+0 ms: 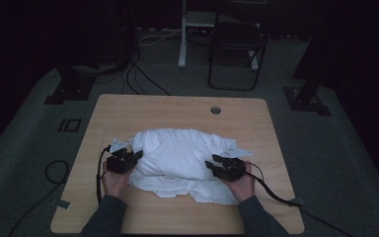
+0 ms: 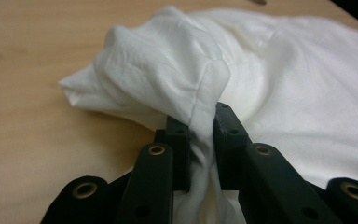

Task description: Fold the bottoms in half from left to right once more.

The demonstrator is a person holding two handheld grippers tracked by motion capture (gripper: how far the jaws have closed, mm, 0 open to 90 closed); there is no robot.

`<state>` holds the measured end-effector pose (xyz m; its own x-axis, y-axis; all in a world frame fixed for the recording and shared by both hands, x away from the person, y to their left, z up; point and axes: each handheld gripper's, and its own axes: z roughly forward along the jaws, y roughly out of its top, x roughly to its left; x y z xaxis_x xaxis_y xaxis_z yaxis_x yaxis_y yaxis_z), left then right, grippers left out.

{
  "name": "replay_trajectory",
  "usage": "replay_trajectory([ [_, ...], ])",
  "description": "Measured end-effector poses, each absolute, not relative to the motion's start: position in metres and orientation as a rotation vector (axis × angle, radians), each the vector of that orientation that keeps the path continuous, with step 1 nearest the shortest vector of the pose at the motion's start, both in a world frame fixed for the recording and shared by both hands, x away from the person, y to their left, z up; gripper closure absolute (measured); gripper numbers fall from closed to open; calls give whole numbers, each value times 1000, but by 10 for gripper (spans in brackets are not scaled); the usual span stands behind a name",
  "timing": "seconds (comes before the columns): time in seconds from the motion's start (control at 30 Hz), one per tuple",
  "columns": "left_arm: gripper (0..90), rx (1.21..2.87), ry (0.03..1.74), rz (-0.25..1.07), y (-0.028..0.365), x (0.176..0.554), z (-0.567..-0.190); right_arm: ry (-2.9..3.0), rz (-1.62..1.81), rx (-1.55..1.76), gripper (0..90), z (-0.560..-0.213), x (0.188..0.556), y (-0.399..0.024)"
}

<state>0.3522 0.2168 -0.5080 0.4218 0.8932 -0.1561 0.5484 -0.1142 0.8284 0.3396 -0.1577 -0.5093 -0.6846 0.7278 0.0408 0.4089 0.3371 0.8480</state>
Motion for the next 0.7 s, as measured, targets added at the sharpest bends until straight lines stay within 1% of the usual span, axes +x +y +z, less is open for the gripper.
replay_trajectory([
  [0.1,798,1786,1215,509,212,354,-495,2280,1286,954,590,-504,346,-133],
  [0.13,802,1781,1207,512,210,355,-491,2303,1265,955,615,-509,353,-118],
  [0.17,802,1783,1196,517,209,355,-487,2303,1265,955,615,-509,353,-118],
  [0.27,806,1767,1151,499,203,355,-475,2383,1157,971,678,-529,364,-96],
  [0.33,810,1775,1112,511,195,355,-467,2434,1085,973,712,-545,367,-83],
  [0.43,812,1767,1066,520,183,355,-455,2404,1087,974,725,-547,365,-75],
  [0.53,813,1778,1032,534,171,356,-447,2410,1101,986,724,-548,366,-77],
  [0.6,813,1786,1019,545,166,356,-445,2427,1093,981,700,-545,367,-79],
  [0.67,813,1786,1013,547,165,356,-445,2437,1073,938,579,-538,365,-84],
  [0.7,813,1785,1012,546,165,356,-445,2434,1068,932,543,-533,363,-88],
])
